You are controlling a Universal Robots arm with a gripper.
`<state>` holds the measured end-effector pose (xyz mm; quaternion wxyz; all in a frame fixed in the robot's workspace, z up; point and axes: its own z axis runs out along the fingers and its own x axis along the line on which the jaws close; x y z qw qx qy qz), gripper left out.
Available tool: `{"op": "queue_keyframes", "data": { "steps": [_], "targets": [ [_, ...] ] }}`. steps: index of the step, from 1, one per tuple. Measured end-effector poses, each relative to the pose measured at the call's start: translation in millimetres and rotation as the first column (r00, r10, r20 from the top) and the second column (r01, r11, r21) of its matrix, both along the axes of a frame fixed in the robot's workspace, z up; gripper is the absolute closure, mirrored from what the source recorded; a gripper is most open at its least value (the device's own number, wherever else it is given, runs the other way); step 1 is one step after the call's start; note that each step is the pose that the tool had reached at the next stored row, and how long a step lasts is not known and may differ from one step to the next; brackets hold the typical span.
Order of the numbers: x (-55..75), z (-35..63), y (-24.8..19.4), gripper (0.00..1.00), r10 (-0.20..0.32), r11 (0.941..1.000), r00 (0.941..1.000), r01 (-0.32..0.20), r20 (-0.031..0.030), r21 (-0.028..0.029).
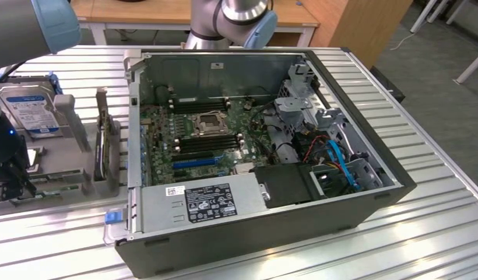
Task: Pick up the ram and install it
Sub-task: 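Pick up the ram and move it above insertion slot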
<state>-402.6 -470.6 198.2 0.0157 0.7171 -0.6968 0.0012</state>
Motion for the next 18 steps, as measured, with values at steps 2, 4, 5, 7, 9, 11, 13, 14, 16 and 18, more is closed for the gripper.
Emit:
{"op": "queue_keyframes", "data": {
  "steps": [2, 4, 5, 7, 9, 11, 13, 14, 16, 18],
  "targets": [
    [0.0, 0.0, 0.0, 0.88, 0.0, 1.0, 1.0, 0.0, 0.0, 0.0],
    [0.0, 0.0, 0.0, 0.88, 0.0, 1.0, 1.0, 0.0, 0.0, 0.0],
    [0.0, 0.0, 0.0, 0.88, 0.0, 1.0, 1.0, 0.0, 0.0, 0.0],
    [0.0, 1.2, 0.0, 0.88, 0.0, 1.0, 1.0, 0.0, 0.0002, 0.0002],
    [0.0, 9.0, 0.0, 0.88, 0.0, 1.0, 1.0, 0.0, -0.0001, -0.0001],
    [0.0, 18.0, 0.0, 0.88, 0.0, 1.0, 1.0, 0.0, 0.0, -0.0001],
    [0.0, 27.1, 0.0, 0.88, 0.0, 1.0, 1.0, 0.0, 0.0, -0.0001],
    [0.0, 31.5, 0.0, 0.88, 0.0, 1.0, 1.0, 0.0, 0.0, -0.0002],
    [0.0, 40.9, 0.0, 0.88, 0.0, 1.0, 1.0, 0.0, 0.0, -0.0004],
    [0.1, 49.8, 0.1, 0.88, 0.0, 1.0, 1.0, 0.0, 0.0, -0.0016]
  ]
}}
